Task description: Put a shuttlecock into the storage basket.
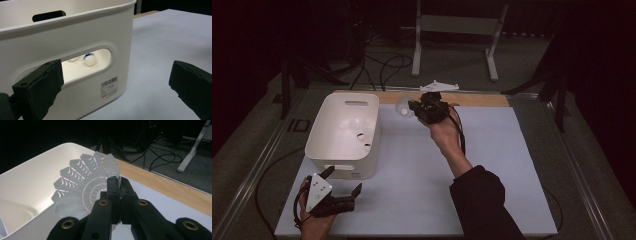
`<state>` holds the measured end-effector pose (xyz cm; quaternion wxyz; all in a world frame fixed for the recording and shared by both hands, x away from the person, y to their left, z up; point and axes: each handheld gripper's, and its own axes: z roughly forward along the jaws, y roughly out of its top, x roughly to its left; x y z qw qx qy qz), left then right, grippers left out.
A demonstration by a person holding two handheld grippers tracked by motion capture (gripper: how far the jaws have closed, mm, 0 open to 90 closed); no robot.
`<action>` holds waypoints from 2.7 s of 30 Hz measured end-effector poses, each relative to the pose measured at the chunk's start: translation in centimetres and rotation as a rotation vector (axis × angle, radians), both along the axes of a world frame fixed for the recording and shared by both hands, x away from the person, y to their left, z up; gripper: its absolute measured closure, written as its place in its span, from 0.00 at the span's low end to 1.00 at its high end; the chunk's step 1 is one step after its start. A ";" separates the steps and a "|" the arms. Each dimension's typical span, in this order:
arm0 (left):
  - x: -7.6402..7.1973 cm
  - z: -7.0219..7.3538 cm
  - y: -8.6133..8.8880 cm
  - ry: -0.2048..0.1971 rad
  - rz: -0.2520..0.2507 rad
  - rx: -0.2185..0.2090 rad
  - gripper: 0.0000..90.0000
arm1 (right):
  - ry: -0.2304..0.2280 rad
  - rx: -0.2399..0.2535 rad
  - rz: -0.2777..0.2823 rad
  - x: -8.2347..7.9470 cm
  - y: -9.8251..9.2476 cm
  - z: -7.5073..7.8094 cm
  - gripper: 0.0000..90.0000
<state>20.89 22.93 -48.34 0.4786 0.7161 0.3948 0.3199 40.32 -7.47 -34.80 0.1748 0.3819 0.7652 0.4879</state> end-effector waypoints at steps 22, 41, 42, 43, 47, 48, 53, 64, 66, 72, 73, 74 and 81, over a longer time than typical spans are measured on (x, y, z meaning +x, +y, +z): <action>0.0 0.0 0.0 0.001 -0.001 0.000 0.00 | -0.033 0.015 0.020 0.5 1.1 0.6 0.99; 0.0 0.0 0.0 0.001 0.000 -0.001 0.00 | -0.053 0.017 0.039 0.7 2.3 1.5 0.99; 0.0 0.0 0.0 0.002 0.000 -0.001 0.00 | -0.052 0.018 0.041 0.7 2.4 1.5 0.99; 0.0 0.0 0.0 0.001 0.000 -0.001 0.00 | -0.052 0.018 0.039 0.7 2.4 1.5 0.99; 0.0 0.0 0.0 0.001 -0.001 -0.001 0.00 | -0.052 0.016 0.044 0.8 2.6 1.5 0.99; 0.0 0.0 0.0 0.001 -0.001 -0.001 0.00 | -0.050 0.019 0.045 0.8 2.6 1.5 0.99; 0.1 0.0 0.0 0.001 -0.003 -0.001 0.00 | -0.059 0.023 0.055 0.8 2.8 1.5 0.99; 0.0 0.0 0.0 0.002 -0.004 -0.001 0.00 | -0.059 0.030 0.075 0.7 3.5 1.7 0.99; 0.0 0.0 0.0 0.000 -0.005 -0.002 0.00 | -0.059 0.031 0.079 0.7 3.7 1.7 0.99; 0.1 0.0 0.0 0.001 -0.004 -0.002 0.00 | -0.061 0.031 0.088 0.6 4.1 1.8 0.99; 0.1 0.0 0.0 0.001 -0.005 -0.001 0.00 | -0.060 0.033 0.091 0.6 4.1 1.8 0.99; 0.1 0.0 0.0 0.001 -0.005 -0.001 0.00 | -0.060 0.036 0.092 0.6 4.2 1.9 0.99; 0.1 0.0 -0.1 0.002 -0.006 -0.002 0.00 | -0.058 0.048 0.105 0.5 4.7 2.0 0.99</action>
